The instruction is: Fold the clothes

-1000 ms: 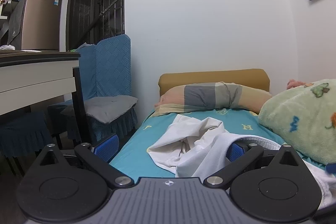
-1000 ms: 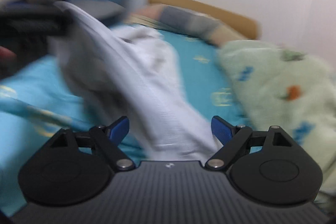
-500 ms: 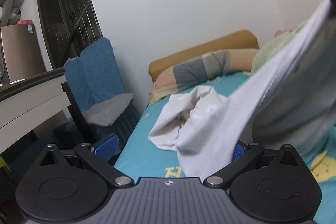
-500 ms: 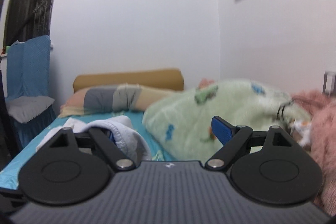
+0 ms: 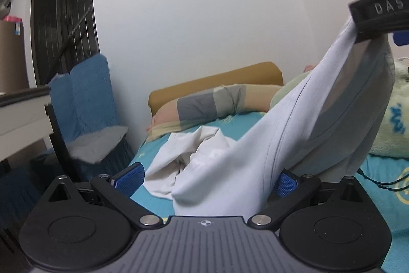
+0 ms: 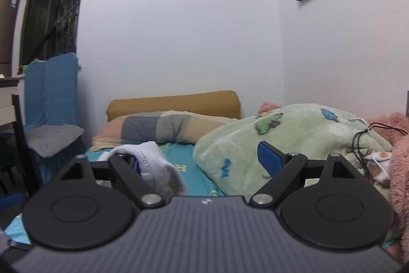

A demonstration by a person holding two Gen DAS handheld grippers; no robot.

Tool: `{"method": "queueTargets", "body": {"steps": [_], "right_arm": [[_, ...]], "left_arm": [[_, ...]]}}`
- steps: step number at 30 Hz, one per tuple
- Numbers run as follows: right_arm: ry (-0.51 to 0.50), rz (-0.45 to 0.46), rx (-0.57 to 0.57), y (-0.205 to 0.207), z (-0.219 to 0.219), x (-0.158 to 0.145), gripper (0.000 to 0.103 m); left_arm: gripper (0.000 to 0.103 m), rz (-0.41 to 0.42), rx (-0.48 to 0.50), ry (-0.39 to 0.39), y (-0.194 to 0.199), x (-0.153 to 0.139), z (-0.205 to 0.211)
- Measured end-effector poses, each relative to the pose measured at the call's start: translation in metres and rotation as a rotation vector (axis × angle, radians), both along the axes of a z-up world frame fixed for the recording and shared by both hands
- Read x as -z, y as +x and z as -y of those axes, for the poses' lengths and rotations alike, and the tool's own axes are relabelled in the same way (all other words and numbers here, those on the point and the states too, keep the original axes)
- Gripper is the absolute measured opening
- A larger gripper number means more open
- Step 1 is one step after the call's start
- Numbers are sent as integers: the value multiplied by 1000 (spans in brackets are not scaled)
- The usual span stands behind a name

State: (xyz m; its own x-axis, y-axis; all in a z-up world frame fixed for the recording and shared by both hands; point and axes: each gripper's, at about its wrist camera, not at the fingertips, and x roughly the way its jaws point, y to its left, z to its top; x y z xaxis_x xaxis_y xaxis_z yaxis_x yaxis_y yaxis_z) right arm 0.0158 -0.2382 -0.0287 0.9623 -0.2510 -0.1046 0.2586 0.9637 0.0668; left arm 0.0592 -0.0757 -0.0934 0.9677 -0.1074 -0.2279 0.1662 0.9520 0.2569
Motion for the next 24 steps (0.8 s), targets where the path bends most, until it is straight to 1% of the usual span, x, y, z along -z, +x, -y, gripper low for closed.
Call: {"method": "queueTargets", "body": {"steps": [3,6,8,10,12,14,16,17,19,20,21,22,24], "right_arm": [[2,38,-49,-8,-7,-3,87],[-4,87,-92,-16,-13,-6,87],[-20,106,-78,-20,-14,-8,87],[-37,106,-45,-20,-13,-8,87],[-45,73,0,-14,-6,-4,87],[-68,-9,39,-1,-2,6,87],[-114,-156,66,22,-2,23,87],[-124,-245,69,33,-1,34,87],[-78,-389,61,51,6,57,87],[-49,-433,73,55,10,67,87],[-36,-448,102,55,15,72,87],[-25,-427,110,51,19,71,87],[-16,-337,127,37,19,54,87]], "left_arm": [[103,17,-50,-46,5,-2,-4],[103,22,-122,-52,10,-3,-10],[103,23,-208,1,15,-2,-11],[103,0,-284,41,21,-1,-16],[103,-29,-339,51,24,-1,-24],[103,-50,-377,43,25,-4,-32],[103,-63,-409,28,25,-9,-41],[103,-69,-425,20,26,-11,-46],[103,-74,-440,-43,22,-21,-57],[103,-70,-455,-68,20,-27,-62],[103,-60,-447,-92,15,-35,-65],[103,-49,-434,-115,10,-43,-68],[103,8,-413,-128,-5,-64,-69]]}}
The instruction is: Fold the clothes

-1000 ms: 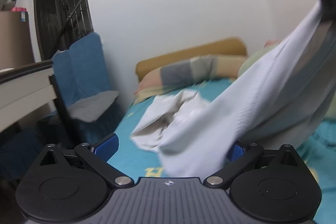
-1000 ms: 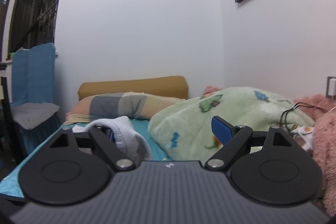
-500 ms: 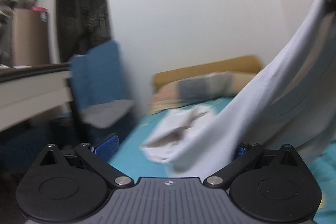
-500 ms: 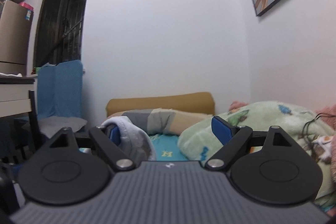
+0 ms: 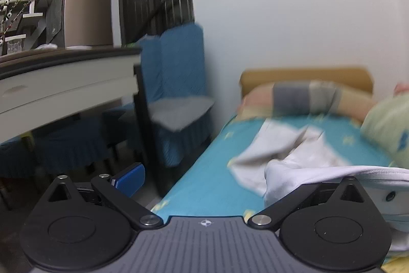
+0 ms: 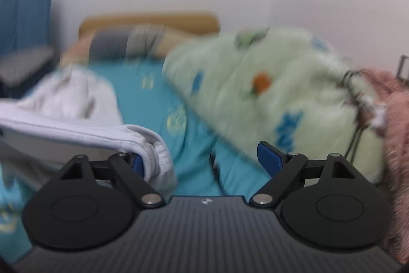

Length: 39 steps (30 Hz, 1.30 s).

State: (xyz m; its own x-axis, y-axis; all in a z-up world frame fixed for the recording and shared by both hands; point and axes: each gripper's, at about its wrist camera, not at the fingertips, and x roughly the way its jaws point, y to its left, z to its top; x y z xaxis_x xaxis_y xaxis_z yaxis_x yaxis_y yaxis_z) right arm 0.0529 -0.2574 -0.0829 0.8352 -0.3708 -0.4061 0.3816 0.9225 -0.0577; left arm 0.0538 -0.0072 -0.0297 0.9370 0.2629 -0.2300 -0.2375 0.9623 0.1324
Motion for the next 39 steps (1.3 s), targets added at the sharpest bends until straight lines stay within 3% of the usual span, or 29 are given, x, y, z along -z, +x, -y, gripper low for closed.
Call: {"method": "queueTargets", "body": {"steps": [5,9,15,19,22,24,28,34,39], "right_arm": [[-7,264,26,-45,2,-96,87],[-19,437,-18,-88,0,-194,87],[-80,700,-90,-174,-5,-340,87],[-138,840,-107,-234,-6,-415,88],[-184,872,-110,-251,-2,-438,89],[-201,873,-114,-255,2,-447,90],[-165,771,-119,-209,21,-414,95],[-86,566,-117,-116,29,-332,95],[-36,370,-123,2,31,-256,95]], "left_arm": [[103,218,33,-25,-45,-82,-9],[103,384,47,-81,-86,-179,-23],[103,627,107,-97,-162,-329,-40],[103,720,157,-77,-209,-402,-42],[103,714,197,-88,-228,-435,-41],[103,682,224,-112,-224,-438,-43],[103,584,275,-162,-183,-415,-55],[103,382,286,-153,-60,-316,-61],[103,236,257,-128,69,-233,-62]]}}
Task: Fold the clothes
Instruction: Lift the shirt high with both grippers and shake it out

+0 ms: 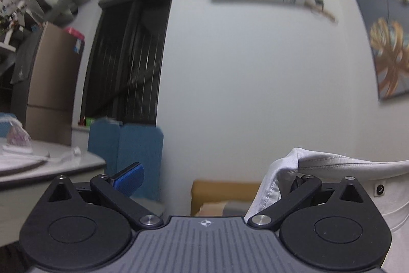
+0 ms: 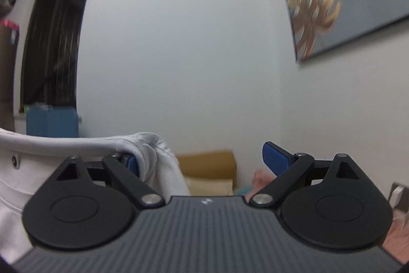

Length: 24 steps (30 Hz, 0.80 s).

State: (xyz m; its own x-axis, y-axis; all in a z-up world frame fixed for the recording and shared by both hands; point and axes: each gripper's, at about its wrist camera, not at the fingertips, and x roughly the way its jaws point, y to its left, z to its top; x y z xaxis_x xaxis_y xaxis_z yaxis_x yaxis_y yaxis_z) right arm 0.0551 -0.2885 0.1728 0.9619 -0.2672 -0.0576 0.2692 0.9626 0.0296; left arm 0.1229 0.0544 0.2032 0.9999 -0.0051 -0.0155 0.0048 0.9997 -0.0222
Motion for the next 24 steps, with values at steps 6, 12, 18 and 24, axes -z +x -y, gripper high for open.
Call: {"method": "queueTargets", "body": {"steps": [6,12,18,24], "right_arm": [[-92,-118,18,174,-18,91,94],[-73,-264,10,339,-24,212,94],[-37,-503,-55,429,-26,324,94],[-86,-707,-229,461,-41,348,93]], "left_arm": [[103,-187,-79,-47,191,111,-7],[103,-415,-96,-17,368,252,-9],[103,-716,-57,59,465,368,-7],[103,-980,72,164,487,376,7]]}}
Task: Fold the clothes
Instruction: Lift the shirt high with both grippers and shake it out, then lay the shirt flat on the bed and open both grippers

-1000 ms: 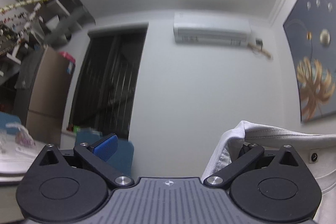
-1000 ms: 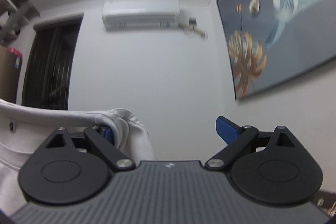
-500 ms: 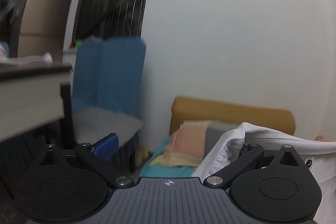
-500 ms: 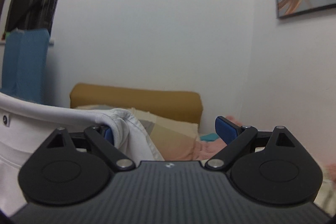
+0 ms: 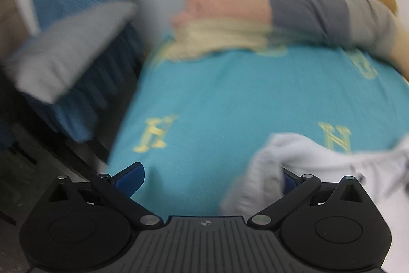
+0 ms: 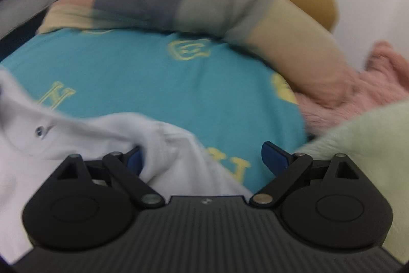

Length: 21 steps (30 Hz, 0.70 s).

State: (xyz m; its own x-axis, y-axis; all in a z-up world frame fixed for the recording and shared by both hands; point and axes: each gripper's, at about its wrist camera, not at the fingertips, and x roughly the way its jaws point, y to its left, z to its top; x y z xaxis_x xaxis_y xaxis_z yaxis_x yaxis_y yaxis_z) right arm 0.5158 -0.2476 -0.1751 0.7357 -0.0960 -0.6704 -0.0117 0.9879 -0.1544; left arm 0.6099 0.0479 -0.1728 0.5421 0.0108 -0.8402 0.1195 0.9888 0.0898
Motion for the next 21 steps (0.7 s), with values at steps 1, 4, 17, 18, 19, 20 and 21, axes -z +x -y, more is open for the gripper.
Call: {"method": "queueTargets", "body": {"steps": [1,4,17,18,19,20,21], "right_arm": [[35,-20,-8,1,0,-5,93],[144,-57,-9,1,6,-27,93],[289,185,11,-216,-13,-155,94],[292,198,4,-240,-16,-163,94],[292,212,-4,-265,-19,-170,94],[286,227,-16,-289,-22,-176,94],[278,241,-28,-313,-26,-182,94]], "left_arm": [[103,-26,29,4,-1,-9,1],[103,11,100,42,-17,-40,10],[103,324,61,-139,-271,-145,-16],[103,337,62,-147,-296,-148,-21],[103,344,65,-153,-319,-150,-25],[103,351,64,-154,-347,-155,-24],[103,355,61,-153,-371,-158,-25]]}}
